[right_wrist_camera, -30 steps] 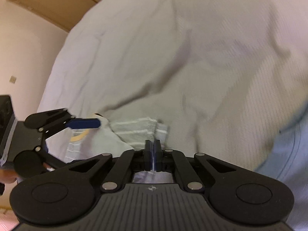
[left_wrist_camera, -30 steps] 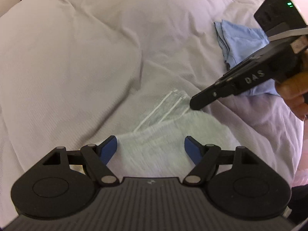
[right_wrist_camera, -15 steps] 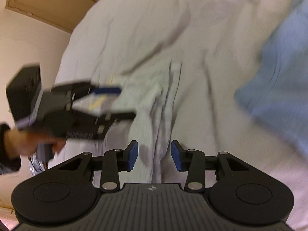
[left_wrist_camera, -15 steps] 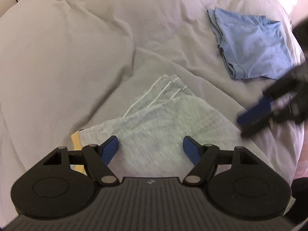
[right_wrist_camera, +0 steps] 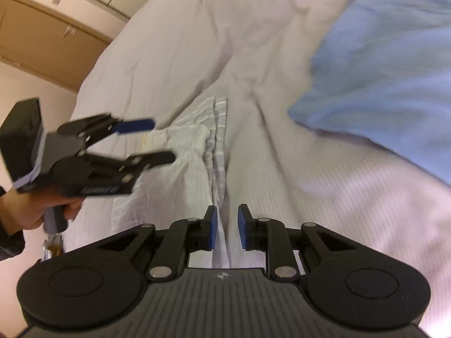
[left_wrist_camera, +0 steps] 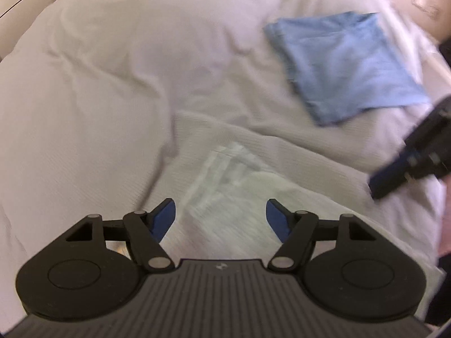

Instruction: Fold clothes

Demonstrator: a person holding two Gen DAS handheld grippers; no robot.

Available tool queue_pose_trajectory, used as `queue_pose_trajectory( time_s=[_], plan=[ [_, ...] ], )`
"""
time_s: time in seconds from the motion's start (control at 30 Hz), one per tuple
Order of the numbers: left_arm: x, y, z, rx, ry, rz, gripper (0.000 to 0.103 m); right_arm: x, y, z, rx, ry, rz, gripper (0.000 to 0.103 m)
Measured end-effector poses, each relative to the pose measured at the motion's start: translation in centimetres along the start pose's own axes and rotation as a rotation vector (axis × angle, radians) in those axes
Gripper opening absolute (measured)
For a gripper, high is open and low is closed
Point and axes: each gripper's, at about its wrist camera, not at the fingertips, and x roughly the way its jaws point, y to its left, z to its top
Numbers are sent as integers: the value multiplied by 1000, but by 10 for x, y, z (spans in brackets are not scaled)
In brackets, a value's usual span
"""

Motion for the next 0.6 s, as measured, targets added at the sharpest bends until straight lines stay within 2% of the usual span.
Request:
queue_pose_trajectory(
  time_s=[0.07, 0.17, 0.27, 0.37, 0.43, 0.5, 0.57, 0.6],
  plan=[
    [-13, -13, -11, 41, -2, -58, 67, -9, 4, -19, 5, -5, -17, 27],
    [-13, -36, -34, 151, 28, -148, 67, -12, 10, -53, 32, -22, -45, 30],
    [-5, -53, -48, 246, 37, -162, 69, -9, 18, -87, 68, -58, -79, 30],
    [10, -52, -53, 277, 32, -155, 78, -7, 21, -115, 127, -126, -150, 29],
    [17, -54, -46, 297, 24, -161, 79, -10, 21, -130, 187, -173, -204, 28],
    [12, -59, -42, 331, 6, -151, 76, -20, 25, -142, 215, -212, -221, 30],
    [3, -62, -39, 349, -16, -145, 66, -28, 31, -150, 196, -230, -211, 31],
    [-3, -65, -41, 349, -23, -153, 66, -28, 32, -152, 177, -225, -206, 31]
  ],
)
